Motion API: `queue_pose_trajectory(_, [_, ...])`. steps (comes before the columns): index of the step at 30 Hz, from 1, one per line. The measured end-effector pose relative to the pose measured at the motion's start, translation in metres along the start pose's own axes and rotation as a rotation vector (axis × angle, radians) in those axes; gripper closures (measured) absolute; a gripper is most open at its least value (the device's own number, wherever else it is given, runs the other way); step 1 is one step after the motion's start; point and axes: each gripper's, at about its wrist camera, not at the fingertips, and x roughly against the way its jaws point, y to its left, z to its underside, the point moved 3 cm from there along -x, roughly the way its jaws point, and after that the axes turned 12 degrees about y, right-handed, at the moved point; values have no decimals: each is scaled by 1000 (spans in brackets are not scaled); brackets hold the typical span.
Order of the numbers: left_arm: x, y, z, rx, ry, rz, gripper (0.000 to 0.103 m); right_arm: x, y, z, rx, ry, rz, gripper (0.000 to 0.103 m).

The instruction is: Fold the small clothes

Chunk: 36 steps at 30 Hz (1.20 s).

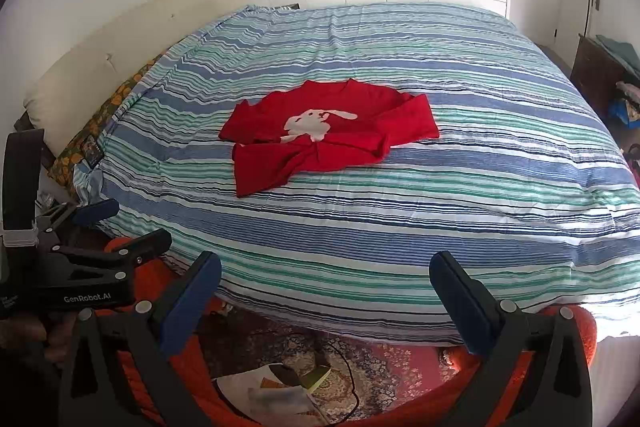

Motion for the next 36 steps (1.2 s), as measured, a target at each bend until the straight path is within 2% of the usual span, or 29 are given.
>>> queue_pose_trajectory(10, [7, 6, 0, 31, 32, -35, 1, -7, -2, -1, 2, -14, -29, 0])
queue_pose_trajectory(18, [15, 15, 1, 63, -5, -61, 1, -14, 9, -5, 36, 3, -54, 0])
queue_pose_trajectory(24, [15, 14, 2, 58, 27, -76, 1, -12, 4, -2, 12, -5, -57, 0])
queue_pose_trajectory(36, [10, 11, 4, 47, 18, -31, 1, -11, 1, -2, 4, -11, -30, 0])
